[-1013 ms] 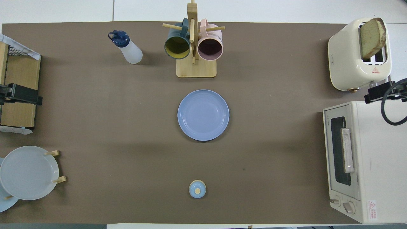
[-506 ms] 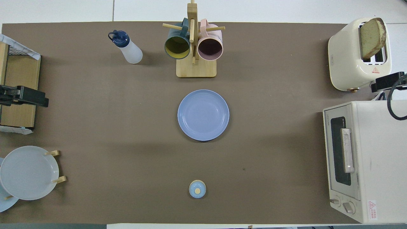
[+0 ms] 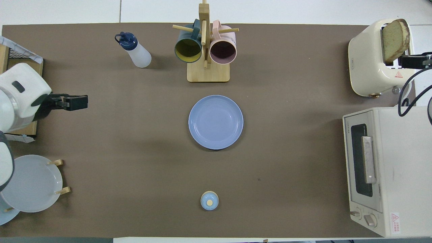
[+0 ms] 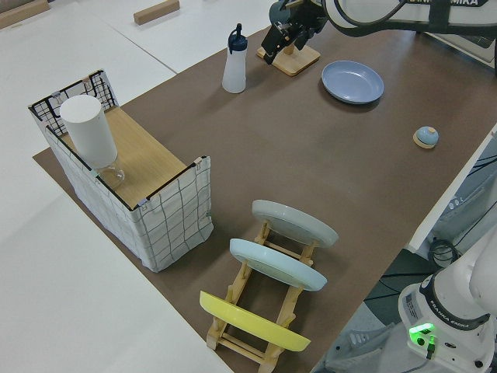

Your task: Put bread on plate and add seasoning

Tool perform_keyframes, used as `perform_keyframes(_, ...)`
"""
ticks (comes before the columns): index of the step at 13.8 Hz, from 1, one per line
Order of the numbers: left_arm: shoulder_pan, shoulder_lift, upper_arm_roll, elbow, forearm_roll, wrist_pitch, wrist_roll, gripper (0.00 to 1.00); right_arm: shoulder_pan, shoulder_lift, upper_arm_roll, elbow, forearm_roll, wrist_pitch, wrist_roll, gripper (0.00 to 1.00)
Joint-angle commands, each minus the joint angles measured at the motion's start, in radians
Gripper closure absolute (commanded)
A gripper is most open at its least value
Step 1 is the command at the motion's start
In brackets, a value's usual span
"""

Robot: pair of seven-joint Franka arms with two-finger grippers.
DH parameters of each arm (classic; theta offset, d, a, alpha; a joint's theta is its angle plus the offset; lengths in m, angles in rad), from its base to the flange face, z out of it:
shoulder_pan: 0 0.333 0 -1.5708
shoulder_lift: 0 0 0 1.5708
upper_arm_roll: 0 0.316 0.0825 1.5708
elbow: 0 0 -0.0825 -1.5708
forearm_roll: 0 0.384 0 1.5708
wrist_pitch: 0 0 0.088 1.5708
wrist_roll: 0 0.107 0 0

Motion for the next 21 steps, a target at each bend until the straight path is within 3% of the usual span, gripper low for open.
perform_keyframes(1, -0.060, -0.035, 0.000, -0.172, 0.002, 0.222, -0.005, 0.00, 0.003, 0.093, 0.008, 0.006, 0.026, 0.131, -0.013, 0.00)
perform_keyframes(3, -0.073, -0.018, -0.008, -0.272, 0.002, 0.426, -0.028, 0.00, 0.003, 0.111, 0.008, 0.016, 0.018, 0.150, -0.018, 0.00)
perform_keyframes(6, -0.106, 0.134, -0.008, -0.309, -0.001, 0.699, -0.048, 0.00, -0.003, 0.141, 0.008, 0.045, 0.032, 0.199, -0.005, 0.01)
perform_keyframes(7, -0.116, 0.206, -0.008, -0.309, -0.005, 0.818, -0.050, 0.00, -0.005, 0.142, 0.008, 0.051, 0.033, 0.198, -0.004, 0.12)
perform_keyframes(9, -0.128, 0.335, -0.008, -0.308, -0.022, 1.013, -0.053, 0.00, -0.009, 0.142, 0.008, 0.056, 0.030, 0.199, -0.010, 0.49)
perform_keyframes(11, -0.172, 0.452, -0.003, -0.297, -0.108, 1.179, -0.053, 0.00, -0.011, 0.145, 0.008, 0.056, 0.032, 0.201, -0.010, 0.63)
perform_keyframes(12, -0.232, 0.500, 0.009, -0.270, -0.189, 1.183, -0.051, 0.00, -0.009, 0.145, 0.008, 0.056, 0.032, 0.201, -0.010, 0.65)
perform_keyframes(13, -0.279, 0.524, 0.049, -0.228, -0.217, 1.182, -0.050, 0.00, -0.009, 0.145, 0.010, 0.056, 0.030, 0.201, -0.010, 0.74)
perform_keyframes(14, -0.345, 0.547, 0.125, -0.205, -0.219, 1.182, -0.050, 0.00, -0.009, 0.145, 0.008, 0.057, 0.026, 0.189, -0.018, 0.92)
perform_keyframes(15, -0.429, 0.584, 0.211, -0.181, -0.222, 1.182, -0.050, 0.00, -0.011, 0.144, 0.008, 0.062, 0.020, 0.170, -0.027, 1.00)
perform_keyframes(16, -0.512, 0.629, 0.303, -0.150, -0.225, 1.183, -0.050, 0.00, -0.009, 0.144, 0.010, 0.088, 0.018, 0.123, -0.048, 1.00)
perform_keyframes(18, -0.676, 0.695, 0.467, -0.118, -0.298, 1.185, -0.053, 0.00, 0.001, 0.136, 0.013, 0.176, 0.023, -0.096, -0.042, 1.00)
perform_keyframes(19, -0.707, 0.701, 0.483, -0.104, -0.335, 1.185, -0.053, 0.00, 0.009, 0.129, 0.016, 0.230, 0.023, -0.247, -0.041, 1.00)
perform_keyframes(21, -0.712, 0.733, 0.486, -0.066, -0.355, 1.185, -0.053, 0.00, 0.035, 0.075, 0.016, 0.263, 0.021, -0.437, -0.036, 1.00)
